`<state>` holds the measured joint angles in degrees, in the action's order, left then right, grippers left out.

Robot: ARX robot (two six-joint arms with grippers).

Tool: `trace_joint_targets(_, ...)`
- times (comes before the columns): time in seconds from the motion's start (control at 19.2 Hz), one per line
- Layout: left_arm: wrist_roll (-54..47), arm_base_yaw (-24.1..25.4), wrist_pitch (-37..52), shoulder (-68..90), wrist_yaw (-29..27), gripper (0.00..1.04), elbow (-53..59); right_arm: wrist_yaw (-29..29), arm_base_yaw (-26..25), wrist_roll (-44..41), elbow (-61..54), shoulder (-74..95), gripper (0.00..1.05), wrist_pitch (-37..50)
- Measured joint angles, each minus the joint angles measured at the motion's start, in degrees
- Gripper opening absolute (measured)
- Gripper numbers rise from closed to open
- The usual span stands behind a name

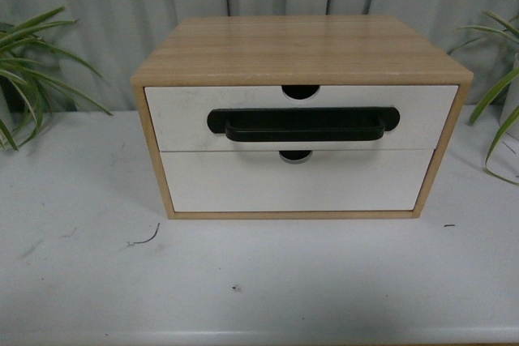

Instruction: Pull drawer

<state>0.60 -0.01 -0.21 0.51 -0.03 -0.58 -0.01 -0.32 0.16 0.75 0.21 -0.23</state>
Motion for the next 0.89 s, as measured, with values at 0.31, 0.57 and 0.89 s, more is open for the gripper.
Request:
trace_joint_targets(0.31, 0.0, 0.0, 0.0, 0.0, 0.0, 0.98, 0.0, 0.0, 0.0, 0.0, 0.0, 0.0, 0.98, 0.0)
trace_joint_targets(0.57, 0.0, 0.0, 0.0, 0.0, 0.0, 0.98, 0.0, 0.0, 0.0, 0.0, 0.0, 0.0, 0.98, 0.0)
trace_joint_targets(0.89, 0.0, 0.0, 0.0, 0.0, 0.0, 0.98, 0.0, 0.0, 0.0, 0.0, 0.0, 0.0, 0.98, 0.0)
